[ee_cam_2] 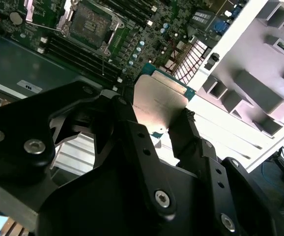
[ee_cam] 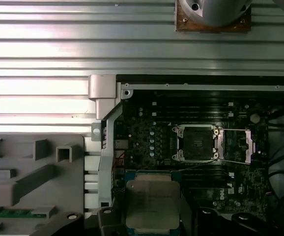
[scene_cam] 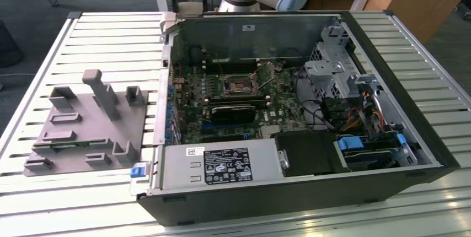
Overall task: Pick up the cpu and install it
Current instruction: 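Pick up the cpu and move it towards the insertion slot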
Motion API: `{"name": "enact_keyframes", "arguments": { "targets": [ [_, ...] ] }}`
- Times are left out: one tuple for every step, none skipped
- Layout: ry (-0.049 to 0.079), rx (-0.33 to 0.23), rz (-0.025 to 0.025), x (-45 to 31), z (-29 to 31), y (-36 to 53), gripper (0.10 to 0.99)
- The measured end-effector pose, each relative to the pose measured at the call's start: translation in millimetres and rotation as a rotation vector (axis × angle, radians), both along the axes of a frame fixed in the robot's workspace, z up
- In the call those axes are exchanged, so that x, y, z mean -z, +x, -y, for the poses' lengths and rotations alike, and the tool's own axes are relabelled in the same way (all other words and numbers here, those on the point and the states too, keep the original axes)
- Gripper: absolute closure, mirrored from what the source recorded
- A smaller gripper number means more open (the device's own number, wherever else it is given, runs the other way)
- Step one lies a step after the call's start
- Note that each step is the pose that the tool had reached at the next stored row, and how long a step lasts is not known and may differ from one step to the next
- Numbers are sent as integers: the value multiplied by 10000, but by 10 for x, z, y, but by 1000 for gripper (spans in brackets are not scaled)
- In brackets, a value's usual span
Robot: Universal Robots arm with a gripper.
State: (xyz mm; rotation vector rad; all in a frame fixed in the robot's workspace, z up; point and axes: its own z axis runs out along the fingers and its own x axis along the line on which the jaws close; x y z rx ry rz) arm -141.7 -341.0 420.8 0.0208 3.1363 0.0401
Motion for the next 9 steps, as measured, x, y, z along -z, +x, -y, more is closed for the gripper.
{"name": "enact_keyframes", "arguments": {
  "targets": [
    [-1, -1, -1, 0, 0, 8, 553],
    [-1, -1, -1, 0, 1, 16, 553],
    [0, -1, 0, 1, 5, 25, 553],
    [1, -1, 1, 1, 12, 33, 553],
    [1, -1, 0, 2, 21, 40, 553],
    [0, -1, 0, 2, 33, 47, 553],
    [0, -1, -1, 2, 47, 53, 553],
    [-1, -1, -1, 2, 63, 61, 553],
    [-1, 0, -1, 3, 77, 68, 553]
  ]
}}
